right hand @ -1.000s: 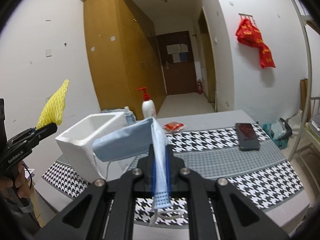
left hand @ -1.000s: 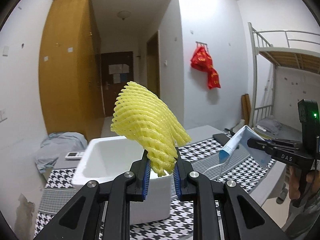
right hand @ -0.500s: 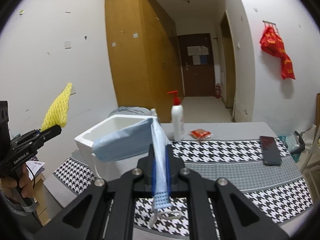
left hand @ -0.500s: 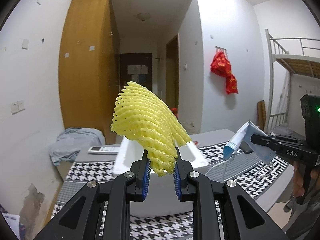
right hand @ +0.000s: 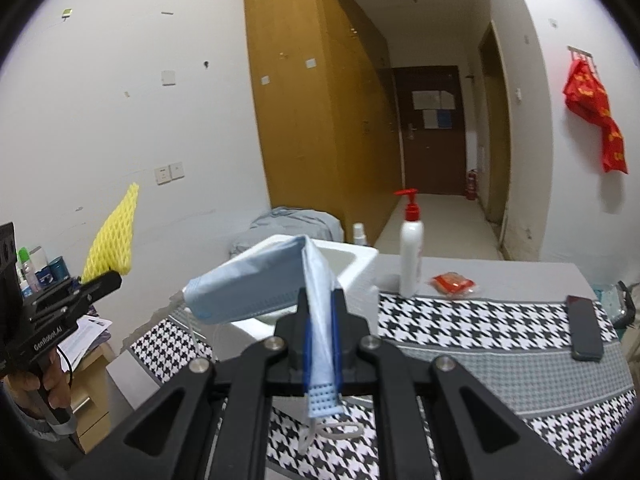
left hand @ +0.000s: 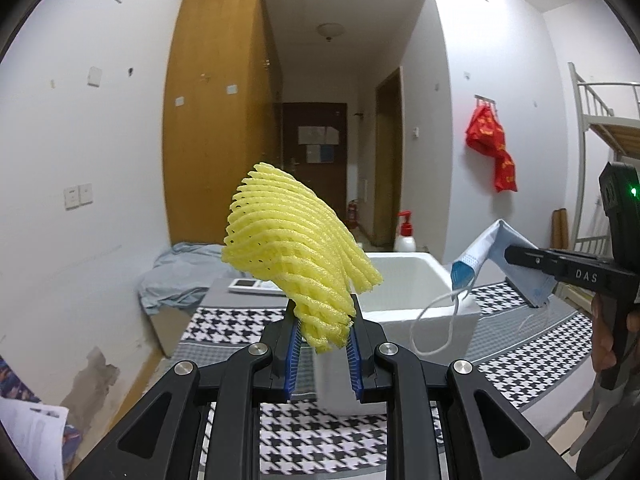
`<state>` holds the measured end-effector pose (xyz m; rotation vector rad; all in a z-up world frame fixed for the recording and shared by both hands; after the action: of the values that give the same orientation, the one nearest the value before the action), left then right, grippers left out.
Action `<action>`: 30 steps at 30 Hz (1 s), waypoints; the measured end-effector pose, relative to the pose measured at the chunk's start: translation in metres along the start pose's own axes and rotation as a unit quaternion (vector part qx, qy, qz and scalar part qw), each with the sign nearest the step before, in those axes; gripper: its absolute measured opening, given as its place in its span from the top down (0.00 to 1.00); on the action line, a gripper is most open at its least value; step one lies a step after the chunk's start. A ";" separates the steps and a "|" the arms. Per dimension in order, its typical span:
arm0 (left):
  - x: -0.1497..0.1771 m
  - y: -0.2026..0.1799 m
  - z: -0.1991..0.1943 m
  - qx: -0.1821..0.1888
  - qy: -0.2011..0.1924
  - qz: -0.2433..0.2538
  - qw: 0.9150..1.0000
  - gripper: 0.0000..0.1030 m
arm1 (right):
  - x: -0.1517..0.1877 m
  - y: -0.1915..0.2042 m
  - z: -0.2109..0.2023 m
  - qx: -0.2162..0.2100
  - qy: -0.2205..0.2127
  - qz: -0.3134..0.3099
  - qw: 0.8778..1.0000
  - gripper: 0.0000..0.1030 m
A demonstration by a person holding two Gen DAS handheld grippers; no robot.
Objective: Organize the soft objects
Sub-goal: 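Carry the yellow net with the left gripper while the right gripper carries the mask to the foam box, then lower the blue face mask into the foam box and open the right gripper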
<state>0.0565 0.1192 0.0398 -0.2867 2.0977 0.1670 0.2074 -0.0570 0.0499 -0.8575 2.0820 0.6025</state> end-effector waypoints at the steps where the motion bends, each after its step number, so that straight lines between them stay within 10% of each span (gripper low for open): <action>1: 0.001 0.002 0.000 -0.003 0.001 -0.003 1.000 0.79 | -0.003 0.002 0.003 -0.004 0.002 -0.003 1.000 0.89; 30: 0.013 0.026 0.017 -0.034 0.025 -0.038 0.998 0.79 | -0.047 0.037 0.085 -0.029 0.083 -0.021 0.996 0.89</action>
<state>0.0570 0.1463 0.0198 -0.4142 2.1291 0.1869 0.2431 0.0407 0.0433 -1.0133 2.1986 0.5886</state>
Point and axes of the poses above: each gripper's, at about its wrist camera, not at the fingertips, and z roughly the way its jaws point, y to its left, x to its underside, the point moved 1 cm from there along z, roughly the way its jaws point, and after that the axes turned 14 degrees about y, right-handed, at the moved point
